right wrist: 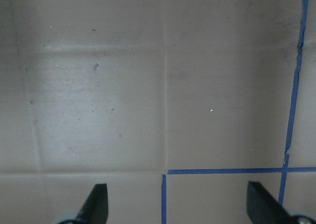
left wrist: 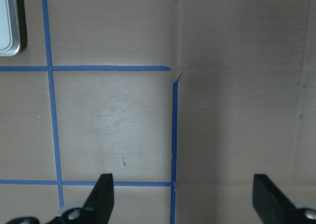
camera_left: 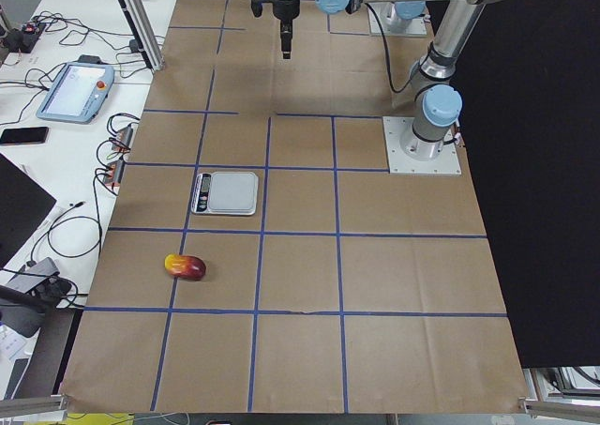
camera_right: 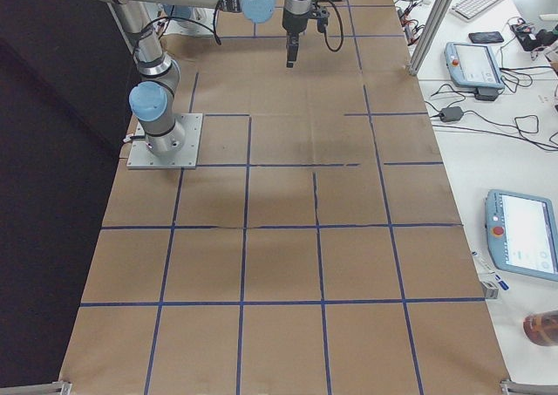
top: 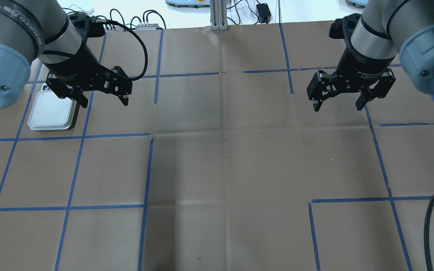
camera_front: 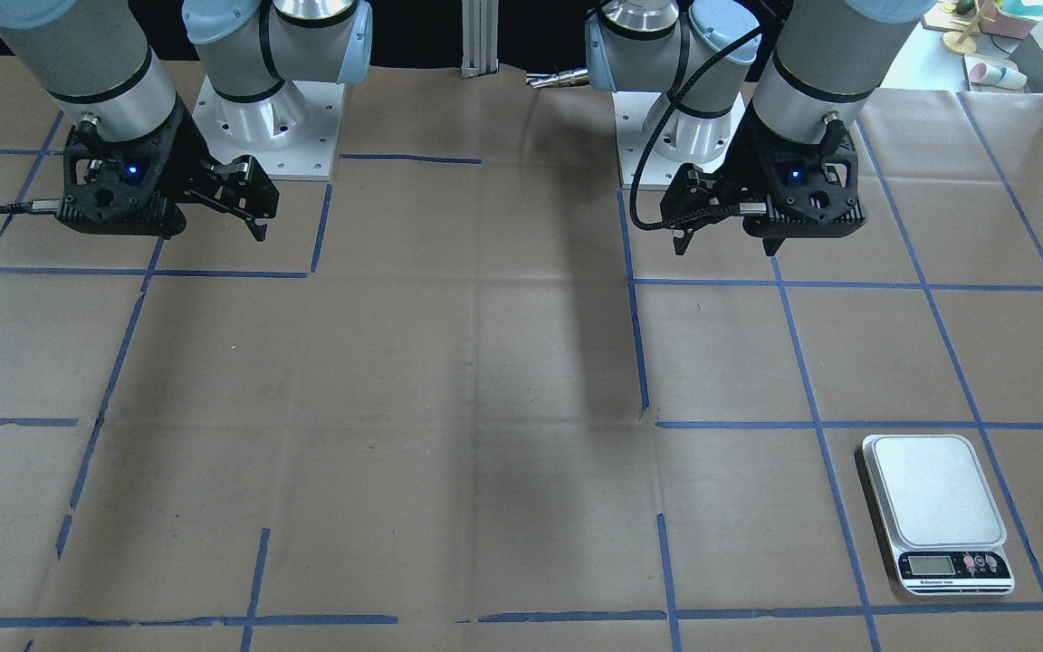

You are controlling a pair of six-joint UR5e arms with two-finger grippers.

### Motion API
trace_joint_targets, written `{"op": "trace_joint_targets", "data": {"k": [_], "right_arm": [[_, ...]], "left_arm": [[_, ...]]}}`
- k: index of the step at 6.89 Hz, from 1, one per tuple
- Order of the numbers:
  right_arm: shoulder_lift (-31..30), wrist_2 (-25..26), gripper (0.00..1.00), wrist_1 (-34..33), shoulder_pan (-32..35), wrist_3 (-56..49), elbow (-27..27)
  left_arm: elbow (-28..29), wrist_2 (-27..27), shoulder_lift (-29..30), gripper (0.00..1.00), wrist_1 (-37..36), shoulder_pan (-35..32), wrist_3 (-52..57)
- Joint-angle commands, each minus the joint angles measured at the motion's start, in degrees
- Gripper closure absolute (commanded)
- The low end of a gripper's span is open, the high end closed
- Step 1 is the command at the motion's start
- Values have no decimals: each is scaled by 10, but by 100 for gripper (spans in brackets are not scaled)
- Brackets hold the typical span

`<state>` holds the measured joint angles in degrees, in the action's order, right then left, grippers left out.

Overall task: Weigh mango
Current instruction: 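Move the left gripper outward past the white scale toward the mango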

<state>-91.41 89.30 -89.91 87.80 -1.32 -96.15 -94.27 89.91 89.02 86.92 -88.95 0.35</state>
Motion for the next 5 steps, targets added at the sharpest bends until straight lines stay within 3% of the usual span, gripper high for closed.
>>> {"op": "trace_joint_targets", "data": {"k": [1,5], "right_arm": [[0,0,0,0,0,0,0],[-1,0,0,0,0,0,0]], "left_arm": [[1,0,-3,1,0,0,0],[9,5,4,1,-16,18,27]]}}
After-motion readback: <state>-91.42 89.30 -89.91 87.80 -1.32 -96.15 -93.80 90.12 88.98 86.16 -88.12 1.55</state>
